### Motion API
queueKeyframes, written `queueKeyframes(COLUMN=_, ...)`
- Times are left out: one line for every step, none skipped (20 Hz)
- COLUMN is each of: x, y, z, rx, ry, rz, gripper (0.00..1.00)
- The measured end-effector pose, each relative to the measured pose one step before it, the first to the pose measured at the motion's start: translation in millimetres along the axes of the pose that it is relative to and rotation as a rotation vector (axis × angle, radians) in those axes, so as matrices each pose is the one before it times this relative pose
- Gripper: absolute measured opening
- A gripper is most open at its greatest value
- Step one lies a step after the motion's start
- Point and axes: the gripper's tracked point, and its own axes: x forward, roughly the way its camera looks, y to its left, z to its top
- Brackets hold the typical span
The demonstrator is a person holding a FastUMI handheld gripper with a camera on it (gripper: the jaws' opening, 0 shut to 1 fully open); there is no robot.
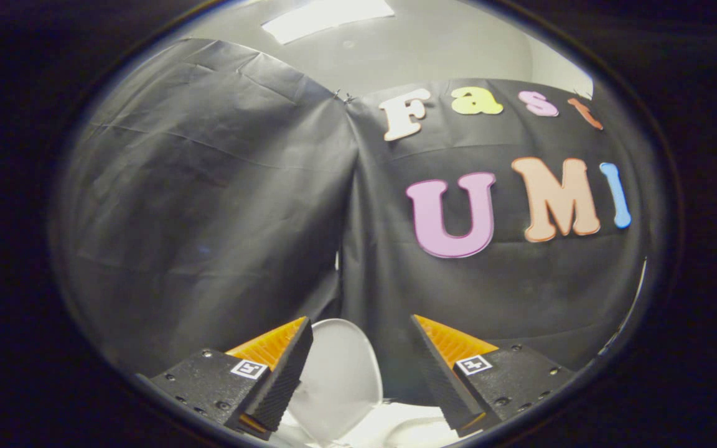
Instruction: Open the toilet lid.
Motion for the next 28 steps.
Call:
queueKeyframes(x=-10.57, y=-15.98, z=1.63, rx=-0.01071, ry=-0.01552, rz=-0.02536, gripper=0.94)
queueKeyframes(x=-11.65, y=-14.26, z=3.59, rx=-0.00826, ry=-0.01722, rz=-0.02513, gripper=0.94)
queueKeyframes(x=-7.81, y=-12.63, z=0.37, rx=-0.00692, ry=-0.01034, rz=-0.01676, gripper=0.94)
queueKeyframes(x=-5.34, y=-13.73, z=-0.42, rx=-0.00571, ry=-0.00621, rz=-0.01603, gripper=0.94)
queueKeyframes(x=-6.4, y=-15.78, z=-1.86, rx=-0.00579, ry=-0.00429, rz=-0.02074, gripper=0.94)
queueKeyframes(x=-2.82, y=-17.14, z=-3.79, rx=-0.00476, ry=-0.00014, rz=-0.02593, gripper=0.94)
queueKeyframes(x=-4.73, y=-15.78, z=-2.92, rx=-0.00209, ry=0.00042, rz=-0.0206, gripper=0.93)
queueKeyframes(x=-5.24, y=-12.82, z=-5.32, rx=-0.0025, ry=-0.00314, rz=-0.0151, gripper=0.93)
queueKeyframes(x=-4.99, y=-14.86, z=-4.65, rx=-0.00107, ry=-0.0029, rz=-0.01569, gripper=0.93)
queueKeyframes(x=-5.57, y=-15.52, z=-7.02, rx=-0.00252, ry=0.00415, rz=-0.01751, gripper=0.93)
queueKeyframes(x=-5.97, y=-15.4, z=-8.43, rx=-0.00851, ry=0.00717, rz=-0.02077, gripper=0.93)
queueKeyframes(x=-5.31, y=-16.33, z=-9.66, rx=-0.00842, ry=0.01014, rz=-0.02395, gripper=0.93)
queueKeyframes(x=-7.54, y=-17.76, z=-11.2, rx=-0.003, ry=0.0141, rz=-0.02608, gripper=0.93)
queueKeyframes(x=-8.07, y=-16.82, z=-11.47, rx=-0.00181, ry=0.01664, rz=-0.02099, gripper=0.92)
queueKeyframes(x=-4.52, y=-14.91, z=-10.89, rx=-0.00245, ry=0.0165, rz=-0.02094, gripper=0.91)
queueKeyframes(x=-5.22, y=-14.71, z=-9.99, rx=-0.00412, ry=0.01932, rz=-0.02269, gripper=0.9)
queueKeyframes(x=-4.33, y=-14.86, z=-10.26, rx=0.00196, ry=0.01119, rz=-0.01941, gripper=0.89)
queueKeyframes(x=-5.47, y=-10.55, z=-8.95, rx=0.01176, ry=0.00987, rz=-0.00468, gripper=0.87)
queueKeyframes(x=-4.08, y=-8.74, z=-10.17, rx=0.01371, ry=0.00942, rz=-0.00046, gripper=0.87)
queueKeyframes(x=-2.87, y=-11.55, z=-10.44, rx=0.01781, ry=0.00879, rz=-0.01226, gripper=0.86)
queueKeyframes(x=-3.02, y=-11.26, z=-9.76, rx=0.02535, ry=0.00818, rz=-0.01544, gripper=0.86)
queueKeyframes(x=-2.9, y=-8.52, z=-9.84, rx=0.02814, ry=0.00607, rz=-0.00643, gripper=0.86)
queueKeyframes(x=-2.83, y=-7.04, z=-10.14, rx=0.02621, ry=0.01218, rz=-0.00542, gripper=0.86)
queueKeyframes(x=-2.41, y=-6.49, z=-12.39, rx=0.01999, ry=0.01612, rz=-0.00807, gripper=0.86)
queueKeyframes(x=-2.36, y=-5.99, z=-11.46, rx=0.01733, ry=0.01993, rz=-0.00485, gripper=0.86)
queueKeyframes(x=-1.29, y=-4.16, z=-12.41, rx=0.01438, ry=0.02459, rz=-0.00255, gripper=0.85)
queueKeyframes(x=-1.12, y=-4.07, z=-11.24, rx=0.01373, ry=0.02494, rz=-0.00321, gripper=0.85)
queueKeyframes(x=-1.05, y=-3.72, z=-11.44, rx=0.01516, ry=0.02616, rz=-0.00181, gripper=0.85)
